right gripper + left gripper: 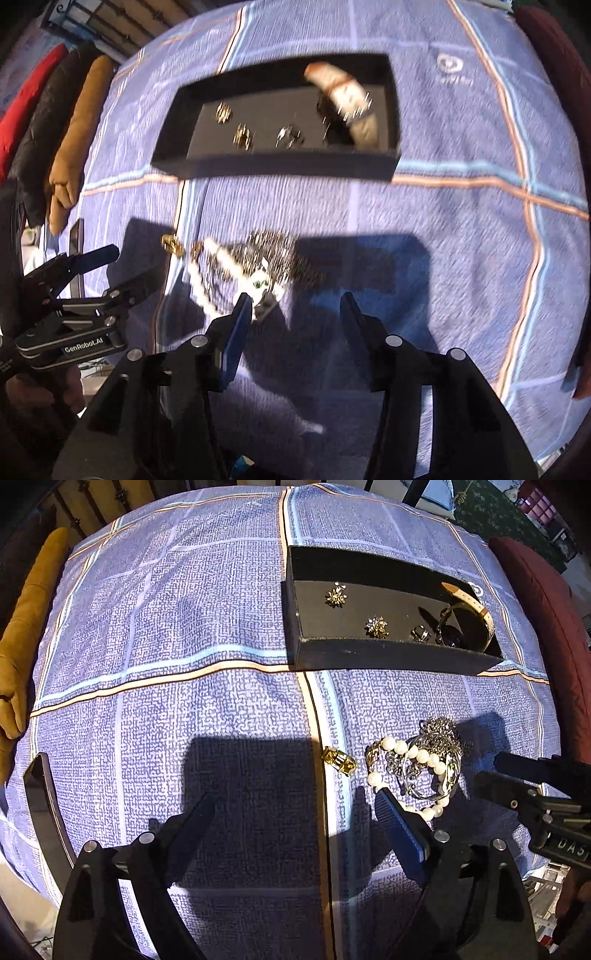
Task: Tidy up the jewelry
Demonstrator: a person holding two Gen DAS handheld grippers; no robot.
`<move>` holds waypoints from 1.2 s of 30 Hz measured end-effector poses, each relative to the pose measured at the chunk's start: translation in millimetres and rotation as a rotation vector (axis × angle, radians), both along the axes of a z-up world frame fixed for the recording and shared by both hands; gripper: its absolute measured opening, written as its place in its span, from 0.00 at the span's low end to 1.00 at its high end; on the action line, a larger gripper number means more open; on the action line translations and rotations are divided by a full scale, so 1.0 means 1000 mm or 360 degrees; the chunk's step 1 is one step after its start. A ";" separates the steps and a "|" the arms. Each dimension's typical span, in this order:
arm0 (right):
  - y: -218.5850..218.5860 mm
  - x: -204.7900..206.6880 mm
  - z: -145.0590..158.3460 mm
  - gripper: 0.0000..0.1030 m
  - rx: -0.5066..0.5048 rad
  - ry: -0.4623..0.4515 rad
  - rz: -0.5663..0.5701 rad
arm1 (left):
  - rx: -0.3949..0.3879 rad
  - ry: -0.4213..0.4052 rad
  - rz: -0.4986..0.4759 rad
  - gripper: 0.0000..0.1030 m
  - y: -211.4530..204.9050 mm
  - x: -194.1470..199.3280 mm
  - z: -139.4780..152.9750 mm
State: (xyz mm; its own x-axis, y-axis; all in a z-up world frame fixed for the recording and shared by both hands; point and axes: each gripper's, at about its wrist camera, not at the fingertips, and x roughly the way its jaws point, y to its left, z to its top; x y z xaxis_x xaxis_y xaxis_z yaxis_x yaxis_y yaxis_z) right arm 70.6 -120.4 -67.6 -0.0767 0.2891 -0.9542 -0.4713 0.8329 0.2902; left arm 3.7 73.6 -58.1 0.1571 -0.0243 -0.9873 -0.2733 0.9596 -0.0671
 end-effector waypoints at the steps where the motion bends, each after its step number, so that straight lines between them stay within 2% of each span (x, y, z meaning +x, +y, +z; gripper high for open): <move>1: 0.000 -0.003 -0.001 0.49 -0.0004 0.0005 0.0008 | 0.0009 -0.0009 -0.0008 0.84 -0.001 -0.001 -0.001; 5: -0.001 -0.008 0.001 0.49 0.0003 -0.0016 0.0008 | 0.0023 -0.0037 -0.0032 0.84 -0.004 0.003 -0.004; 11: -0.008 -0.003 0.008 0.49 0.0010 -0.0031 -0.0034 | 0.0003 0.0002 0.0017 0.82 -0.010 0.018 -0.019; 16: -0.013 -0.003 0.008 0.49 0.0001 -0.0028 -0.0042 | 0.0026 -0.0002 0.0005 0.67 -0.014 0.021 -0.023; 22: -0.008 -0.005 0.007 0.49 0.0000 -0.0031 -0.0025 | -0.0045 -0.0048 -0.0006 0.39 -0.014 0.020 -0.017; 28: 0.000 -0.007 0.006 0.49 -0.0004 -0.0033 -0.0011 | -0.0133 -0.0072 0.0012 0.25 -0.006 0.018 -0.013; 33: -0.001 -0.006 0.005 0.49 -0.0007 -0.0027 -0.0010 | -0.0157 -0.0070 0.0038 0.24 0.003 0.012 -0.010; 36: 0.001 -0.007 0.006 0.49 -0.0011 -0.0029 -0.0007 | -0.0149 -0.0084 0.0028 0.32 0.004 0.005 0.000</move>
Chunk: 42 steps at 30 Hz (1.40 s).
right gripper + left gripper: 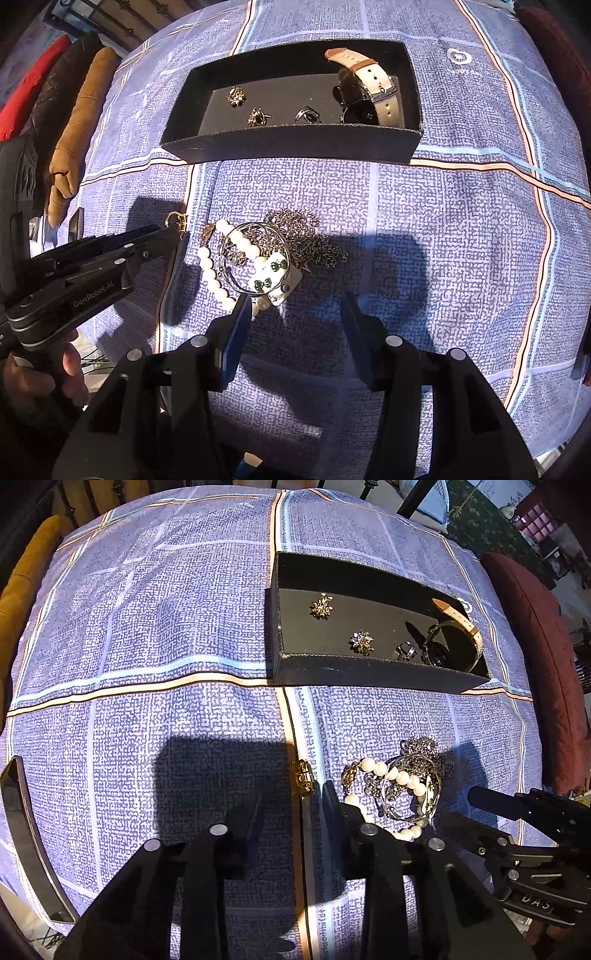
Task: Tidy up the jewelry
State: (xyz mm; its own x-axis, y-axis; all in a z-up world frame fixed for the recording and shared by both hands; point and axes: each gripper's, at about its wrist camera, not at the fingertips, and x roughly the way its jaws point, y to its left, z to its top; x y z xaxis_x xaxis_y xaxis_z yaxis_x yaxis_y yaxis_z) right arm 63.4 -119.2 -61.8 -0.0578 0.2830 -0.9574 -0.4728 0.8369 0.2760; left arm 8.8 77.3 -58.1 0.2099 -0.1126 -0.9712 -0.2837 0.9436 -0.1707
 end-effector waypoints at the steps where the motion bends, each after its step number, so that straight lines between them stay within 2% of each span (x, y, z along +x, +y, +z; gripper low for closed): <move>1: 0.000 -0.001 0.000 0.49 -0.0003 -0.0003 0.0001 | -0.0013 -0.0010 -0.0003 0.32 -0.001 0.000 0.002; 3: 0.000 -0.002 0.000 0.49 0.0001 -0.0001 -0.0005 | -0.0020 -0.0010 -0.0011 0.32 0.000 0.001 0.000; 4: 0.000 -0.002 0.000 0.49 -0.0001 -0.0009 -0.0007 | -0.0034 -0.0001 -0.0021 0.29 0.000 0.002 -0.002; 5: 0.000 -0.002 0.000 0.49 0.0002 -0.0014 -0.0005 | -0.0040 0.0009 -0.0029 0.23 0.000 0.003 -0.003; 6: 0.001 -0.002 0.000 0.49 0.0012 -0.0019 0.0000 | -0.0060 0.0019 -0.0037 0.09 -0.001 0.005 -0.005; 7: 0.003 -0.002 0.001 0.49 0.0003 -0.0036 0.0002 | -0.0074 0.0024 -0.0038 0.07 -0.002 0.006 -0.006; 12: 0.022 0.004 -0.002 0.47 0.0014 -0.0075 0.0027 | -0.0111 -0.0015 -0.0002 0.05 0.007 -0.002 0.001; 13: 0.027 0.005 -0.004 0.37 0.0004 -0.0079 0.0046 | -0.0116 -0.0018 0.0005 0.05 0.008 -0.004 0.003; 15: 0.036 0.006 -0.010 0.22 -0.0043 -0.0070 0.0083 | -0.0123 -0.0030 0.0013 0.05 0.012 -0.007 0.007; 17: 0.041 0.008 -0.013 0.18 -0.0057 -0.0071 0.0095 | -0.0126 -0.0040 0.0017 0.05 0.016 -0.008 0.008; 19: 0.041 0.009 -0.010 0.04 -0.0049 -0.0083 0.0105 | -0.0124 -0.0044 0.0016 0.05 0.018 -0.009 0.011; 28: 0.012 0.005 0.022 0.04 0.0050 -0.0116 0.0007 | -0.0141 -0.0065 -0.0007 0.05 0.018 -0.019 0.021; 34: -0.005 0.002 0.049 0.03 0.0113 -0.0161 -0.0038 | -0.0135 -0.0074 -0.0049 0.05 0.002 -0.014 0.029; 42: -0.017 -0.003 0.068 0.03 0.0162 -0.0167 -0.0069 | -0.0128 -0.0068 -0.0134 0.05 -0.018 -0.011 0.035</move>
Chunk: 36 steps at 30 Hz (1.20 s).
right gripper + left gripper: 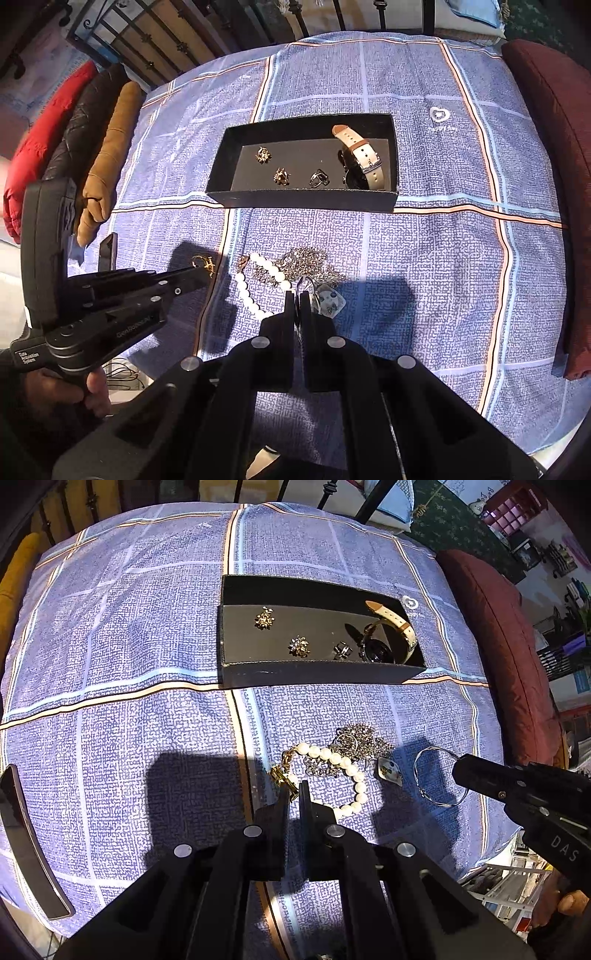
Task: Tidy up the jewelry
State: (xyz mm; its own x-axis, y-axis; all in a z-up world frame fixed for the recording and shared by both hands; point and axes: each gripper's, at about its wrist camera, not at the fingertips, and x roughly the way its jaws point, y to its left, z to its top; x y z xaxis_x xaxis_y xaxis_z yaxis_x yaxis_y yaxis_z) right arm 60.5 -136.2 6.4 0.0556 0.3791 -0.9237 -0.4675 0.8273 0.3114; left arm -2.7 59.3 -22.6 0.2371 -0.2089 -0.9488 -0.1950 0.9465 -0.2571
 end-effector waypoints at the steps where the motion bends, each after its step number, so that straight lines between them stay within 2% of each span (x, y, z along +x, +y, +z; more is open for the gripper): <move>1: -0.003 0.000 0.001 0.03 0.0004 0.0004 -0.0006 | 0.0000 0.0000 -0.0005 0.05 -0.002 0.002 0.000; 10: -0.003 0.002 -0.009 0.03 -0.0022 0.0049 -0.0002 | 0.0003 0.0014 -0.0035 0.05 -0.010 0.010 -0.002; 16: 0.019 0.028 0.017 0.03 0.0075 -0.0045 0.0022 | 0.0002 -0.0070 0.0005 0.05 -0.002 0.030 0.019; 22: 0.056 0.074 0.036 0.03 0.0167 -0.0127 0.0041 | 0.0028 -0.0200 0.0013 0.05 0.004 0.080 0.043; 26: 0.066 0.103 0.022 0.03 0.0141 -0.0104 0.0032 | 0.0100 -0.0213 -0.0016 0.05 0.005 0.109 0.041; 29: 0.066 0.119 -0.008 0.04 0.0049 0.0000 0.0019 | 0.0187 -0.0171 -0.0052 0.06 0.004 0.121 0.030; 30: 0.064 0.122 -0.014 0.04 0.0026 0.0034 0.0019 | 0.0205 -0.0160 -0.0049 0.14 0.005 0.121 0.028; 31: 0.061 0.123 -0.017 0.04 0.0006 0.0030 0.0016 | 0.0192 -0.0156 -0.0034 0.31 0.007 0.121 0.027; 33: 0.053 0.122 -0.015 0.06 -0.0007 -0.0004 0.0015 | 0.0215 -0.0159 0.0002 0.48 0.012 0.115 0.028; 35: 0.045 0.119 -0.014 0.13 -0.0010 -0.0023 0.0003 | 0.0206 -0.0171 0.0009 0.49 0.016 0.106 0.030; 36: 0.039 0.117 -0.012 0.28 -0.0011 -0.0040 -0.0014 | 0.0211 -0.0167 0.0014 0.52 0.017 0.101 0.030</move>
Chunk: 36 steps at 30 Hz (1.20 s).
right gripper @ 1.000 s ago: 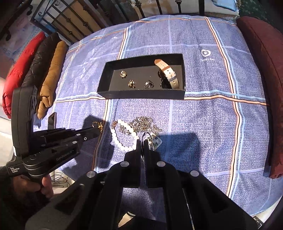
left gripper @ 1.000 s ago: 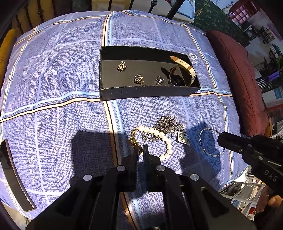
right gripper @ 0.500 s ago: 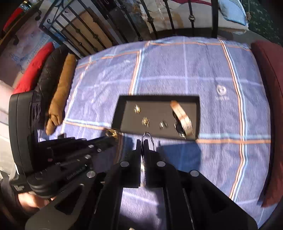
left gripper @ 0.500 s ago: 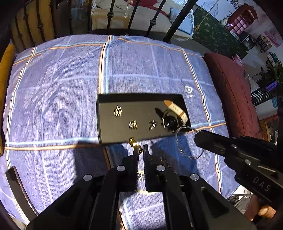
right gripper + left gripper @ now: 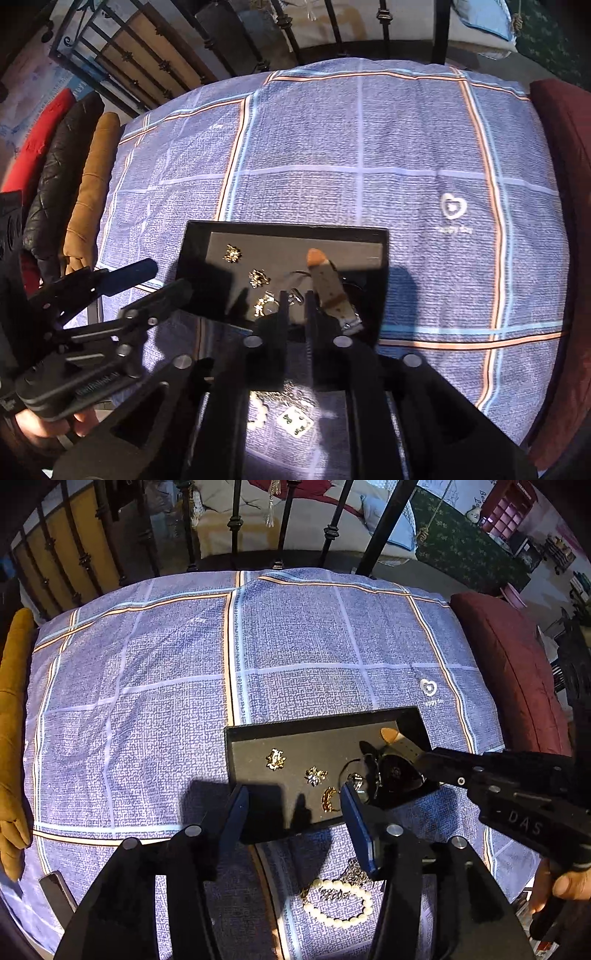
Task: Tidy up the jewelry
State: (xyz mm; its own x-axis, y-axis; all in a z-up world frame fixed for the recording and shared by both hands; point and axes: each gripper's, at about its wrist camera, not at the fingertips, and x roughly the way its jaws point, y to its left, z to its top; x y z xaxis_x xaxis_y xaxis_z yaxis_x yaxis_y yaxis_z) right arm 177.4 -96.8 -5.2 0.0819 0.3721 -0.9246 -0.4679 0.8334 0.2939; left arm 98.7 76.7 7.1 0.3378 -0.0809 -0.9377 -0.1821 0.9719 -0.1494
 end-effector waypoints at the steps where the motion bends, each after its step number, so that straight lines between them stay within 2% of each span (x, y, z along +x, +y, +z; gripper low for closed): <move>1: -0.005 -0.002 0.002 0.48 -0.0003 -0.0025 -0.0017 | 0.0005 0.0002 0.0006 0.54 0.001 -0.005 0.000; 2: -0.010 -0.006 0.004 0.54 -0.0007 -0.0049 -0.0029 | 0.0009 0.0007 0.0011 0.56 0.002 -0.011 0.000; 7: -0.035 -0.033 -0.004 0.55 -0.0048 -0.0013 -0.0039 | -0.0070 0.0084 0.0084 0.68 0.002 -0.044 -0.013; 13: -0.052 -0.092 -0.047 0.53 -0.0165 0.0158 0.0028 | -0.0141 0.0245 0.0072 0.69 -0.015 -0.078 -0.047; 17: -0.052 -0.116 -0.055 0.53 -0.0183 0.0195 0.0078 | -0.0124 0.0289 -0.0019 0.69 -0.034 -0.090 -0.059; 21: -0.052 -0.118 -0.051 0.53 -0.0160 0.0200 0.0081 | -0.0094 0.0300 -0.0048 0.67 -0.042 -0.089 -0.069; 28: -0.059 -0.111 -0.044 0.53 -0.0139 0.0193 0.0026 | -0.0133 0.0406 0.0071 0.69 -0.040 -0.080 -0.093; 33: -0.061 -0.111 -0.046 0.53 -0.0148 0.0210 0.0009 | 0.0012 0.0428 0.0022 0.72 -0.056 -0.078 -0.101; 36: -0.060 -0.111 -0.045 0.53 -0.0149 0.0202 0.0009 | 0.0073 0.0409 0.0032 0.62 -0.059 -0.079 -0.101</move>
State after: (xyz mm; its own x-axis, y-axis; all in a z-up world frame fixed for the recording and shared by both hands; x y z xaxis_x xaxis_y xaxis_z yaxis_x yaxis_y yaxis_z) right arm 66.5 -157.1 -50.4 -0.0397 0.2838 -0.9581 -0.4369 0.8574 0.2721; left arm 19.2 17.3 -93.6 0.0892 -0.0322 -0.9955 -0.2278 0.9723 -0.0519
